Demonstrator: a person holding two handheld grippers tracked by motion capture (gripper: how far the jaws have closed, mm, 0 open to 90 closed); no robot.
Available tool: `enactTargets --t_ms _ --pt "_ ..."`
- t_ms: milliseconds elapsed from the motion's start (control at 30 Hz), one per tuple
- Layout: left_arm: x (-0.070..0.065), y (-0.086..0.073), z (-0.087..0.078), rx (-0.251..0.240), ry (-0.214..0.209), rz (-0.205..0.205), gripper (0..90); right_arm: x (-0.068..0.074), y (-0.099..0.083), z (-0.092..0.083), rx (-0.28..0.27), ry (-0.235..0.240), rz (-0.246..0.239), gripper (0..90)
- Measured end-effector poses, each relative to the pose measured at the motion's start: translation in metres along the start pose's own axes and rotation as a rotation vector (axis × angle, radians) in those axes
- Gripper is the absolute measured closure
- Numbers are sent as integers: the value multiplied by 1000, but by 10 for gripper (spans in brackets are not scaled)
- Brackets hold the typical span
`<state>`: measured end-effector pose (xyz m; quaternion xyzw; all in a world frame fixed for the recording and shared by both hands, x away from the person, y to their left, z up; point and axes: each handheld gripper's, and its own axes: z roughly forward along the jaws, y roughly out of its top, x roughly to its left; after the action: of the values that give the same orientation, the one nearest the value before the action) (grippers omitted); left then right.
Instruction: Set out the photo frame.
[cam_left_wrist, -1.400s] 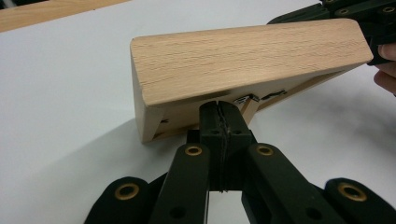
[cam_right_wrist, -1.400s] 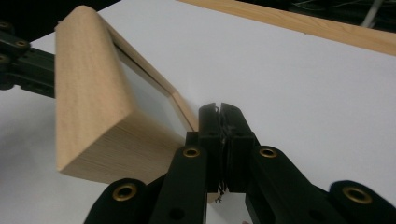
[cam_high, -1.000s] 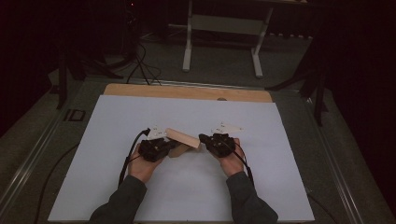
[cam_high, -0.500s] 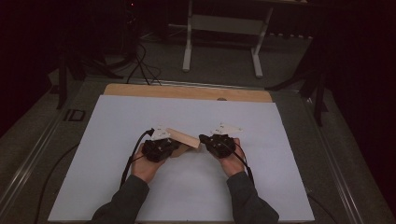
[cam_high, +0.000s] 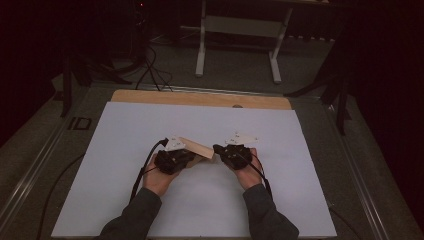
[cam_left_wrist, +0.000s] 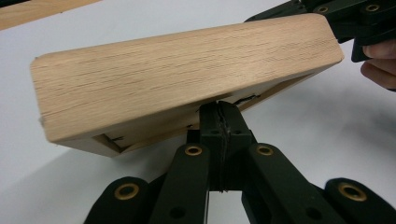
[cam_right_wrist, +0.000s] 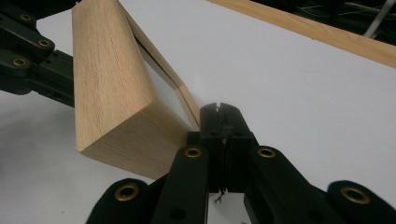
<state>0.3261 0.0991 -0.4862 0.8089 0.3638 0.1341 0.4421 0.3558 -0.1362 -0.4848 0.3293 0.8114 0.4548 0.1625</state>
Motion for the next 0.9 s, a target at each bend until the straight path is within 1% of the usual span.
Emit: enactTargets --t_ms 467,733,900 --pt "-3 0 6 17 0 15 895 3 0 -1 7 -8 -30 894" --pt "-4 0 7 27 2 19 895 3 0 -1 9 19 -36 896" --pt "-2 0 6 29 9 13 895 7 0 0 8 38 -43 895"
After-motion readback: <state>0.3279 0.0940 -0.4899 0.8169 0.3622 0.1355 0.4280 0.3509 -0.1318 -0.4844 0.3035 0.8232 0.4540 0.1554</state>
